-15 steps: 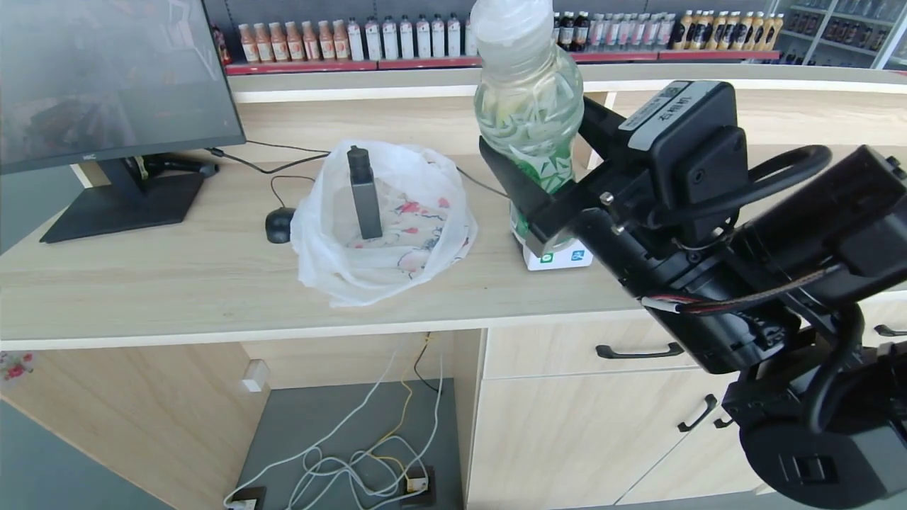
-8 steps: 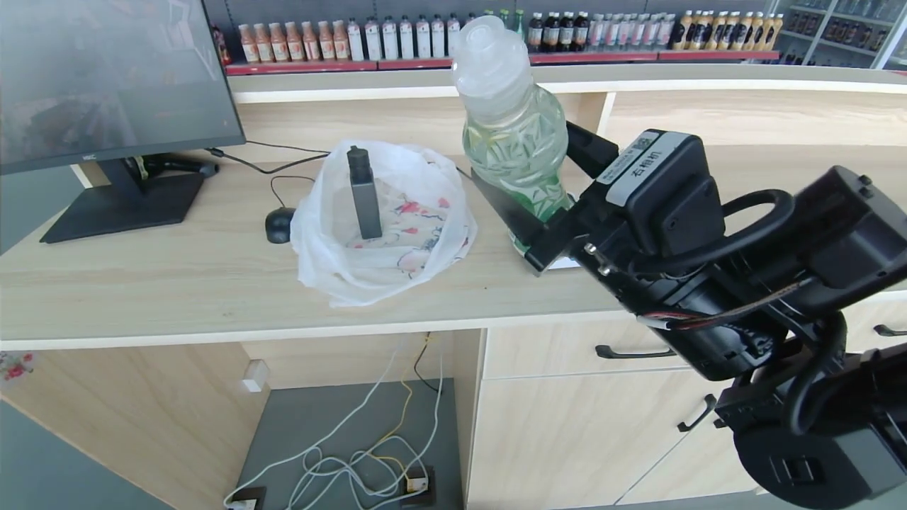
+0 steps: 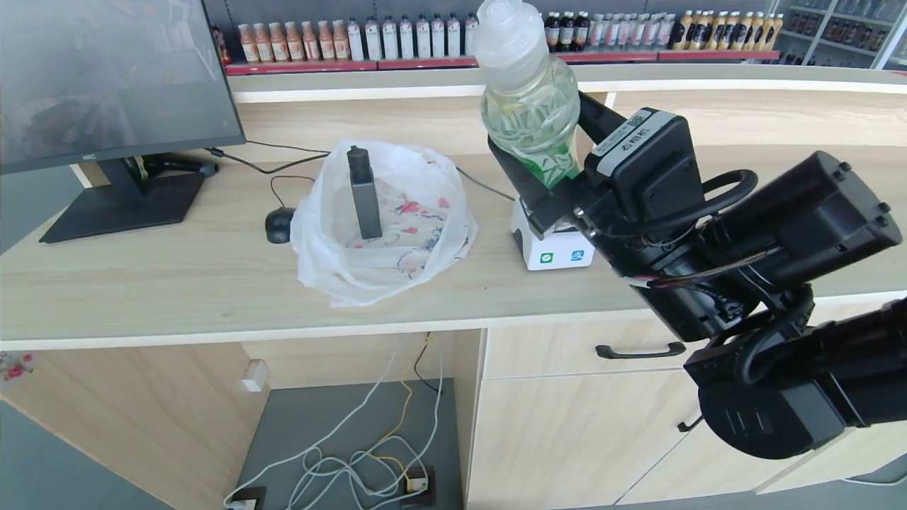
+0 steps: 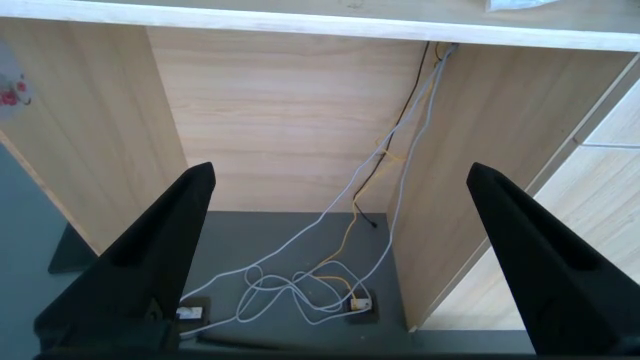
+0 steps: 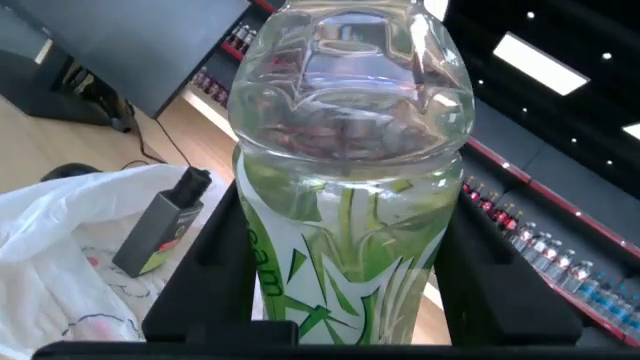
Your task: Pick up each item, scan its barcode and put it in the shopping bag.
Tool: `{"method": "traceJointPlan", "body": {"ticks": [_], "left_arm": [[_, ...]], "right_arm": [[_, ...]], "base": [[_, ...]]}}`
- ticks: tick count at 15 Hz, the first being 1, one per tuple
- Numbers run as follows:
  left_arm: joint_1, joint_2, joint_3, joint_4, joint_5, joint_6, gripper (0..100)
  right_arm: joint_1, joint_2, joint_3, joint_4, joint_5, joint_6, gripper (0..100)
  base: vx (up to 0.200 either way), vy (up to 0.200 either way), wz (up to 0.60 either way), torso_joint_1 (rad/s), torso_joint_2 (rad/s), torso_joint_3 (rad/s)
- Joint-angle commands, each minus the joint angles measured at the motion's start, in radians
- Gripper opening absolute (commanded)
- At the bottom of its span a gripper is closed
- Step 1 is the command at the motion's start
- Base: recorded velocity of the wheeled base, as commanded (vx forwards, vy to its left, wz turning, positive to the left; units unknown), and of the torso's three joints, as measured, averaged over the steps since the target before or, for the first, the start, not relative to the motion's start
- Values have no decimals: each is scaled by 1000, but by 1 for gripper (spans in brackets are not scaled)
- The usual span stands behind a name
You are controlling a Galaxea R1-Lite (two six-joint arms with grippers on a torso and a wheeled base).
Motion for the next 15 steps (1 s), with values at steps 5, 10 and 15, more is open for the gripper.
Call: {"method": "traceJointPlan", "body": {"ticks": [5,10,15], "left_arm": [[0,0,0,0,0,0,100],[0,0,0,0,0,0,100],[0,0,0,0,0,0,100]], "right_arm": [[-48,34,-32,-9,-32,-74,0],[-37,72,-84,31,-60,-79,0],[-106,103,-93,31,-49,-192,0]], "base": [[0,0,0,0,0,0],[0,0,0,0,0,0],[0,0,0,0,0,0]]}}
